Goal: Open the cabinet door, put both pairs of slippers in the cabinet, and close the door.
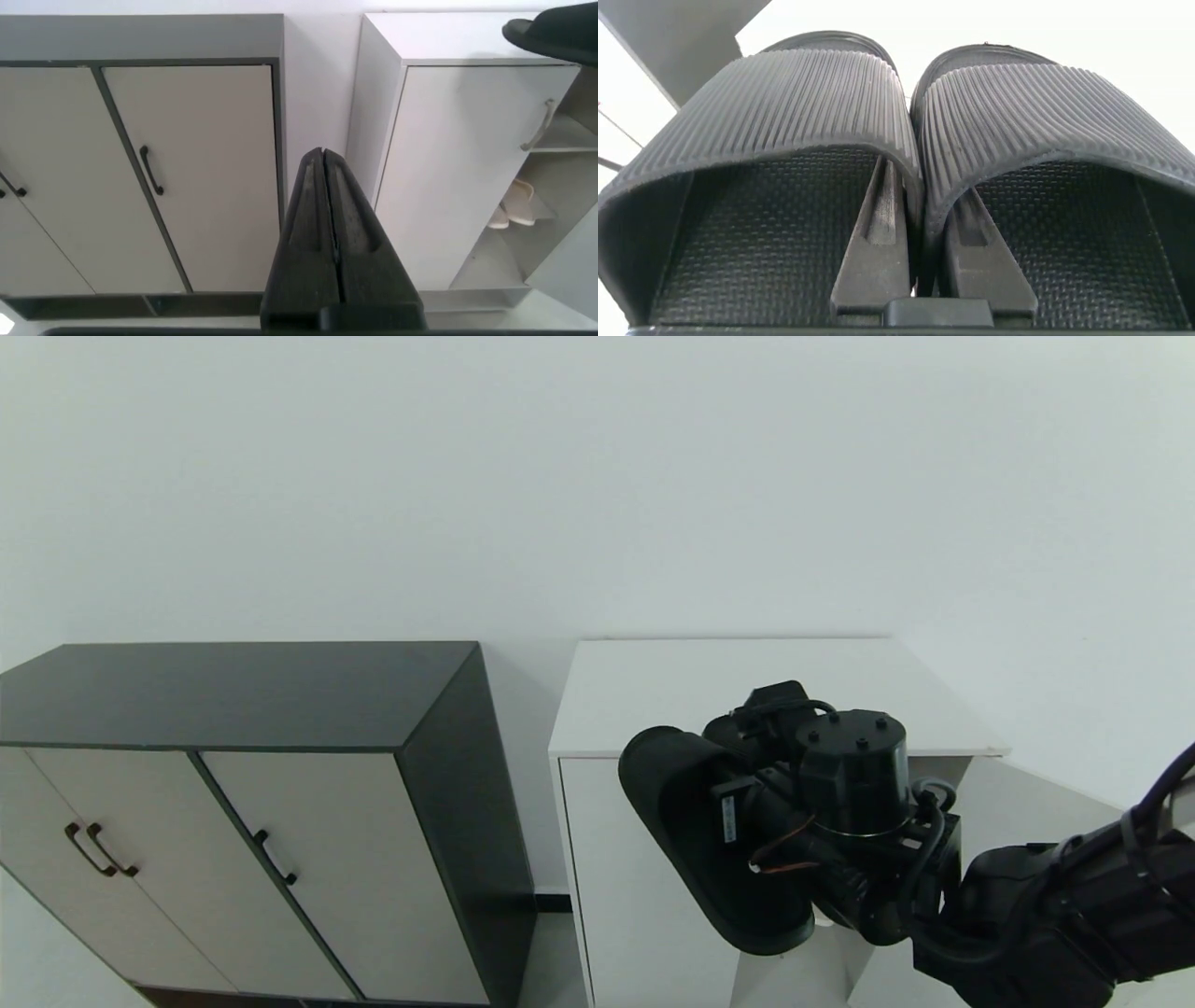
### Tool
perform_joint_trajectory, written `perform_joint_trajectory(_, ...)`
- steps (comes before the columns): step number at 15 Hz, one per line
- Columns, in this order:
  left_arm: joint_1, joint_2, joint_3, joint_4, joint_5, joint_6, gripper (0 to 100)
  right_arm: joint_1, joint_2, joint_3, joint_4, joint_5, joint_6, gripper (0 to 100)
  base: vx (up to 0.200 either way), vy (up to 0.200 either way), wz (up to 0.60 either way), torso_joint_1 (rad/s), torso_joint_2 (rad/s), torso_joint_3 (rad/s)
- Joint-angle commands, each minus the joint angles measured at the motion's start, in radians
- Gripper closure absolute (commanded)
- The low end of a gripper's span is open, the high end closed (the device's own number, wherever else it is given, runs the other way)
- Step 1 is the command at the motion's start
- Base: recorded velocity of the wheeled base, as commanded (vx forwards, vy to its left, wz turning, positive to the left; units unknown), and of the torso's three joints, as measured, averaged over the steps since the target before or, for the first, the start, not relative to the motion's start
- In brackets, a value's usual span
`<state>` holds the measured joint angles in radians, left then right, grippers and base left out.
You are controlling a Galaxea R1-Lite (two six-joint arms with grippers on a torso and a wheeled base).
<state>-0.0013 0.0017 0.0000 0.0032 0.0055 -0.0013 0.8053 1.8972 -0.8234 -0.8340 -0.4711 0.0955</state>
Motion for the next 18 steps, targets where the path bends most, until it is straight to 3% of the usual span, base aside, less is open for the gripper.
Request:
perform_joint_trajectory(1, 0.000, 0.000, 0.000, 0.000, 0.001, 0.000, 100, 0.002, 0.005, 0.000, 0.000, 0.000, 0.001, 100, 0.000, 0.000, 0.00, 0.000, 0.00, 0.000)
perform_joint_trajectory(6, 0.000, 0.000, 0.000, 0.000, 0.001, 0.000, 100, 0.006, 0.005, 0.007, 0.000, 0.000, 0.000, 100, 0.000, 0.000, 0.00, 0.000, 0.00, 0.000)
perform_joint_trajectory(18, 0.000, 0.000, 0.000, 0.001, -0.002, 0.001, 100, 0.034, -0.001, 0.021, -0.002, -0.027, 0.000, 100, 0.000, -0.200, 0.00, 0.005, 0.00, 0.001)
